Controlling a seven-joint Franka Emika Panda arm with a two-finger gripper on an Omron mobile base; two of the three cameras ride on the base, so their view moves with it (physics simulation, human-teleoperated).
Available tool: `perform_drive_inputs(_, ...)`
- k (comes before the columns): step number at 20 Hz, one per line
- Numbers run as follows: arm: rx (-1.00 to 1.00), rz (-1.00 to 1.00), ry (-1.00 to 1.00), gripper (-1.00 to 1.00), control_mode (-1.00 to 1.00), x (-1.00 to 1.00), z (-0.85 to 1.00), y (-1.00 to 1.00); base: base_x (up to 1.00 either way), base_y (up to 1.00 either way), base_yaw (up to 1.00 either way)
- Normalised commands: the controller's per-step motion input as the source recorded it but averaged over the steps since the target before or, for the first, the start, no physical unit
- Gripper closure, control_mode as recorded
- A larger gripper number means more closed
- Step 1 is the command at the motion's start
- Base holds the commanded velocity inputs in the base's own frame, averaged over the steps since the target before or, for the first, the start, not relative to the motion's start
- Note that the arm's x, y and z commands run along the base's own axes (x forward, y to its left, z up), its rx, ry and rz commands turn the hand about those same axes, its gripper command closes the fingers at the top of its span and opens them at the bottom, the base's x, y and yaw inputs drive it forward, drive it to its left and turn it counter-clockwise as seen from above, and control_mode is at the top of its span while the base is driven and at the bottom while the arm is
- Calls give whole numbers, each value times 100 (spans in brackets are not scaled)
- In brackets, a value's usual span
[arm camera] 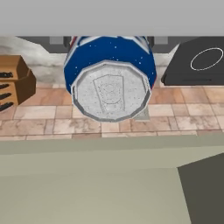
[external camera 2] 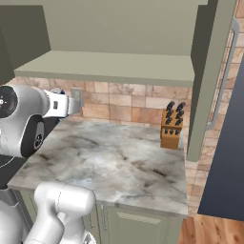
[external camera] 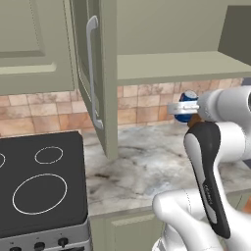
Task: Pick the can from the counter and place it in the open cabinet.
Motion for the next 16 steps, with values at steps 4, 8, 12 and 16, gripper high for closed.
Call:
perform_drive_inputs(4, 0, 0, -4, 100, -100, -2, 25, 0, 0, 0, 0)
perform_drive_inputs(8, 0, 0, -6, 100, -100, -1, 23, 0, 0, 0, 0)
perform_drive_inputs(12, 0, 0, -8, 100, -100, -1, 19, -1, 0, 0, 0)
perform_drive_inputs(16, 0, 0, -7, 100, -100, 0, 15, -1, 0, 0, 0)
